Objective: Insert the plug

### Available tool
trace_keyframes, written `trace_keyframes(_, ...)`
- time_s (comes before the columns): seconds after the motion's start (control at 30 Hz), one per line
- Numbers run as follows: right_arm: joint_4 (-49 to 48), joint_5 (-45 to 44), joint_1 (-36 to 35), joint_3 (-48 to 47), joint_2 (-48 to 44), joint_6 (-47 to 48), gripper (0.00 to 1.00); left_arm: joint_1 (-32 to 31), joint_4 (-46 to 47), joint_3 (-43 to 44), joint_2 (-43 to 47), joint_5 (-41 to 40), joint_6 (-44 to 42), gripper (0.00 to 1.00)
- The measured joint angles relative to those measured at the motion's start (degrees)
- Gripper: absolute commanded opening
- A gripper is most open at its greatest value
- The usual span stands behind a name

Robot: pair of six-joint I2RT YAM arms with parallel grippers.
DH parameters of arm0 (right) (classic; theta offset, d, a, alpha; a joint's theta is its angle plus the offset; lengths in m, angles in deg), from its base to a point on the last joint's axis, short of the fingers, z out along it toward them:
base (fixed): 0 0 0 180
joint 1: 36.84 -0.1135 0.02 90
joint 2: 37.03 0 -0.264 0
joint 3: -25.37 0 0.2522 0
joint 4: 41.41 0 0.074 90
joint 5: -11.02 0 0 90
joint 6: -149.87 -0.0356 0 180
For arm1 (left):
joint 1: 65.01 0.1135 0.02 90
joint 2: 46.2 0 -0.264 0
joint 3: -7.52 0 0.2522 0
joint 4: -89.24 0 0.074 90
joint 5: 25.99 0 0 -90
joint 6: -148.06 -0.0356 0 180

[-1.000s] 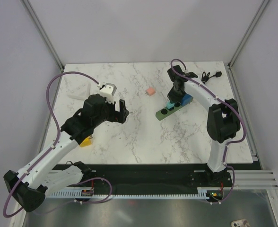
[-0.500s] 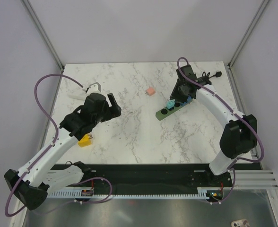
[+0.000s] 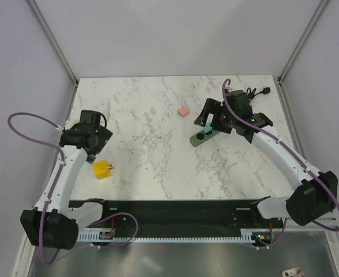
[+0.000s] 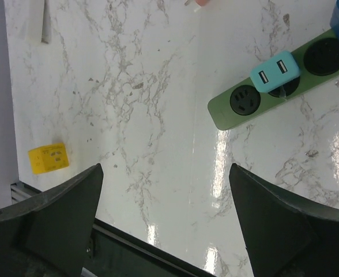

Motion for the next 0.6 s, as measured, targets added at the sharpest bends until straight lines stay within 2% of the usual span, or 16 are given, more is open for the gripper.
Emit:
trace_keyframes(0.1, -1.44, 1.55, 0.0, 1.31, -1.11, 0.15, 0.98, 7.69, -0.22, -0.02, -1.55, 1.4, -0.02, 1.0)
trace_keyframes(0.2, -1.73, 2.75, 0.0, 2.69, -1.16, 0.44, 0.98, 13.14, 0.39, -0.02, -3.63, 3.32, -0.09, 0.96)
trace_keyframes(0.27, -1.73, 3.56, 0.0, 3.08, -1.16, 0.52, 0.98, 14.05, 1.55, 0.04, -4.98, 4.59, -0.9, 0.93)
trace_keyframes(0.43, -1.9, 5.2, 0.0, 3.15, -1.16, 0.7, 0.98, 14.1, 2.67, 1.49, -8.17, 3.58, -1.66, 0.98)
trace_keyframes(0.6, -1.95, 5.73, 0.0, 3.15, -1.22, 0.68, 0.98, 15.56, 0.55, 0.11, -7.82, 2.67, 1.31, 1.0)
